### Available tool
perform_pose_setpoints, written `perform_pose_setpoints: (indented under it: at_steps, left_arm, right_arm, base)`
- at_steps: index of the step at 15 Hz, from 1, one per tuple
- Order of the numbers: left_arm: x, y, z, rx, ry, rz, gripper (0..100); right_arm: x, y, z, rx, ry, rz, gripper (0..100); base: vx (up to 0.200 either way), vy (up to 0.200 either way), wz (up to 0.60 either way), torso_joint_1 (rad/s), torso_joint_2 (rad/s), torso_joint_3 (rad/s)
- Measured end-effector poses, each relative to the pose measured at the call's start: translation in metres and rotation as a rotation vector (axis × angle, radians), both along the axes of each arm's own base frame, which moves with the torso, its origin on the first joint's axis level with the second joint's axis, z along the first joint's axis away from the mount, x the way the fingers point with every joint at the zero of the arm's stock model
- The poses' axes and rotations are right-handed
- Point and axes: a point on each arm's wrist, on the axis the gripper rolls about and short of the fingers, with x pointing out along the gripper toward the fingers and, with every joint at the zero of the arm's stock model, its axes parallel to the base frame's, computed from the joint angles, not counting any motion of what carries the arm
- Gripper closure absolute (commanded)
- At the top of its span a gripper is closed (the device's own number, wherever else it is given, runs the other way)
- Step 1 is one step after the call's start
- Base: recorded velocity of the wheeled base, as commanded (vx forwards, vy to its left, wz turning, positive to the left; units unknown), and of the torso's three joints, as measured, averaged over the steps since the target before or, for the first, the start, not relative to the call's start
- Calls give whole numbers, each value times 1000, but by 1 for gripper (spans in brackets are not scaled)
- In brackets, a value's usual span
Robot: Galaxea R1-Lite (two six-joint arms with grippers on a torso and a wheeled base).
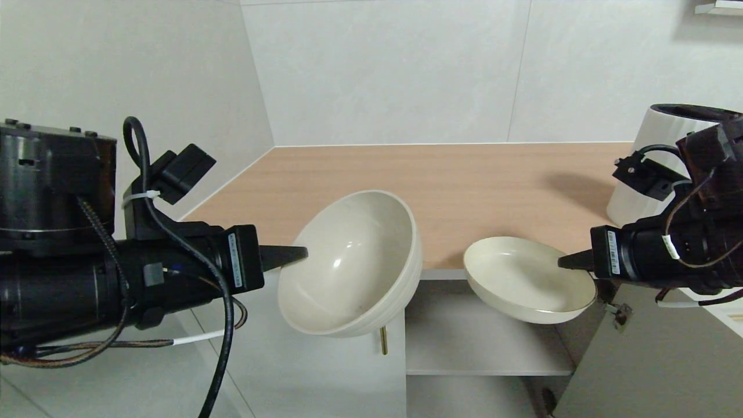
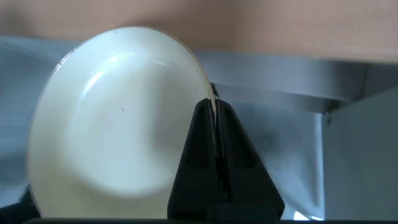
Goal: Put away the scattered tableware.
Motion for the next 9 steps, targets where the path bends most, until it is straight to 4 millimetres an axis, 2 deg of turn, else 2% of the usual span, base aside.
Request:
perform_pose_setpoints:
  at_steps: [2,9]
  left_arm:
    - [0,0,-1,1,2,0,100]
    - [5,-4,-7,21,18,-10,100]
  right_arm:
    - [-1,-1,-4,-5,-1,-4,100]
    - [2,-4,-7,-20,-10,-8,100]
  base:
    - [-200,0,0,5,-2,2]
    - [0,0,0,0,0,0]
